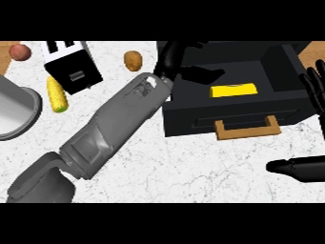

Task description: Pick up the cup, place it into the drawer and close the drawer

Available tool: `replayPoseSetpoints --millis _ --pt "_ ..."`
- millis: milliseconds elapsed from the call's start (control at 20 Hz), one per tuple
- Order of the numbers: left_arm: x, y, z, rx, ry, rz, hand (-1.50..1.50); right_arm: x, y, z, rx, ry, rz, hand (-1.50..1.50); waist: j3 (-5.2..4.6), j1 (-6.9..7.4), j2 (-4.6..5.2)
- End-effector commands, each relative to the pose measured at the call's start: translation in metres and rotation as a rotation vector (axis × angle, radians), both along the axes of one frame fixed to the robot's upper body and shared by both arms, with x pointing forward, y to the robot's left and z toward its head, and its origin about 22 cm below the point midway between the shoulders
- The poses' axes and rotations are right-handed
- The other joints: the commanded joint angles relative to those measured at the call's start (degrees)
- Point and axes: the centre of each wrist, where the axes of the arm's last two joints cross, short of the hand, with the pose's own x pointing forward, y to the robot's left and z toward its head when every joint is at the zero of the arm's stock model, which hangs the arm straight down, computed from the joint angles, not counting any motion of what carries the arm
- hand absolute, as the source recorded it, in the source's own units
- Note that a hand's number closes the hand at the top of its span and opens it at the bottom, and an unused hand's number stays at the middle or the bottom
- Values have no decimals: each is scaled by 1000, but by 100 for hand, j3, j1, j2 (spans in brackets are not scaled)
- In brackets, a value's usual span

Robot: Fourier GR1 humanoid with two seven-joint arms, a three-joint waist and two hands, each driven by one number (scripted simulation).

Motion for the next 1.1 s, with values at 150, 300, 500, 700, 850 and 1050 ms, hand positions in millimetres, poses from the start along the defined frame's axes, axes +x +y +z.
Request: replayPoseSetpoints --millis 150,300,500,700,850,1050 --pt "-9 -3 -12 -25 -74 19 -150 -10 9 -11 49 10 36 -150 -4 27 -16" --pt "-19 -10 -13 -82 -121 26 -150 4 3 6 127 -4 129 -150 -4 7 -22" --pt "-10 -20 26 -179 -155 -8 -150 -6 -3 3 118 4 194 150 -4 157 -52" --pt "-13 -22 31 -214 -120 -21 -150 -13 -17 23 -61 14 195 150 -8 392 -103" --pt "0 -3 27 -233 -118 13 -150 -27 -18 26 -186 19 209 150 -9 395 -92" --pt "-1 6 43 -278 -108 30 -150 -35 -4 28 -282 65 182 150 -12 531 -136"
